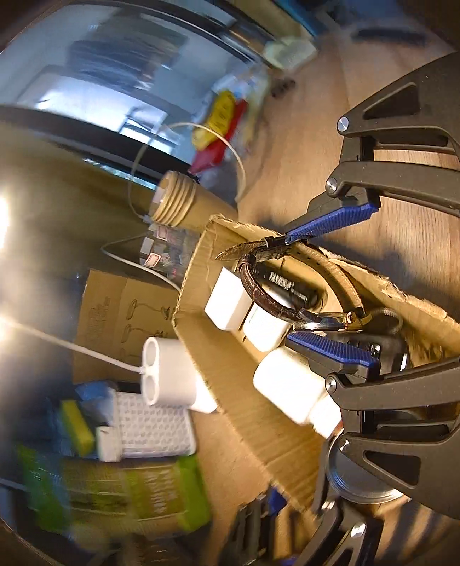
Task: Organize rigid objects
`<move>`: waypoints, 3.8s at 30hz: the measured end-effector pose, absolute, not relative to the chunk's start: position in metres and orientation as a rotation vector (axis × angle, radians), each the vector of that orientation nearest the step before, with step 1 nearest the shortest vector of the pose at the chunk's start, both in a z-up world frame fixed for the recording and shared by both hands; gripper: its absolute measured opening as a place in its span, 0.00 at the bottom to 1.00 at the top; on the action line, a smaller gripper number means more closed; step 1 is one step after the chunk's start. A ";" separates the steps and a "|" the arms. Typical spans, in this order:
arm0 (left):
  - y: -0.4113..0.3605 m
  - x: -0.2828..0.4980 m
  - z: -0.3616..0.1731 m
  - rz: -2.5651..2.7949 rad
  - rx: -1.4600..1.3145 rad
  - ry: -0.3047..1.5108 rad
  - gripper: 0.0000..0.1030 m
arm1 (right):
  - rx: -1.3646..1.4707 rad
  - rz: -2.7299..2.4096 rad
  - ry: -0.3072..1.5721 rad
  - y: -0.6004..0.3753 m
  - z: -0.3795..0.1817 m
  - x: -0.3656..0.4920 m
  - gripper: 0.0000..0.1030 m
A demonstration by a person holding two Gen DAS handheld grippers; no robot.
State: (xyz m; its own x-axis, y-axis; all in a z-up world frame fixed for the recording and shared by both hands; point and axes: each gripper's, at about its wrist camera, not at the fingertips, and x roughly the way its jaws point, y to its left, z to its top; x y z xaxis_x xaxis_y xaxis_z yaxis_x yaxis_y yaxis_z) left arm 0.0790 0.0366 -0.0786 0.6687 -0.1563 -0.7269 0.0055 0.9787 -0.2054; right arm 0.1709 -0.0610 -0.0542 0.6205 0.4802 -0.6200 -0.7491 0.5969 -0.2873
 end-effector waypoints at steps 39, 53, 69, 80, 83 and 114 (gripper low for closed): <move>0.038 0.080 -0.078 -0.092 -0.194 0.835 0.41 | -0.498 0.814 0.599 -0.058 -0.052 0.172 0.63; 0.038 0.081 -0.078 -0.091 -0.196 0.836 0.41 | -0.475 0.820 0.591 -0.071 -0.047 0.158 0.74; 0.039 0.082 -0.078 -0.091 -0.196 0.836 0.41 | -0.414 0.763 0.611 -0.093 -0.048 0.156 0.74; 0.039 0.082 -0.077 -0.087 -0.195 0.830 0.41 | -0.307 0.700 0.640 -0.126 -0.045 0.138 0.74; 0.038 0.081 -0.076 -0.083 -0.193 0.828 0.41 | -0.278 0.667 0.648 -0.136 -0.042 0.137 0.74; 0.027 0.027 -0.003 -0.049 -0.099 0.417 0.41 | -0.220 0.479 0.471 -0.178 0.023 0.063 0.74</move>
State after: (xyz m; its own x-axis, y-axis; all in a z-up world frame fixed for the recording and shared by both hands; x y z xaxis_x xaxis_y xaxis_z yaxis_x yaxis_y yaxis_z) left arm 0.0273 0.0270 -0.0028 0.9132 -0.0677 -0.4018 0.0272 0.9940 -0.1055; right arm 0.0627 -0.1781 0.0233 0.7838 0.3900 -0.4833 -0.4895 0.8669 -0.0942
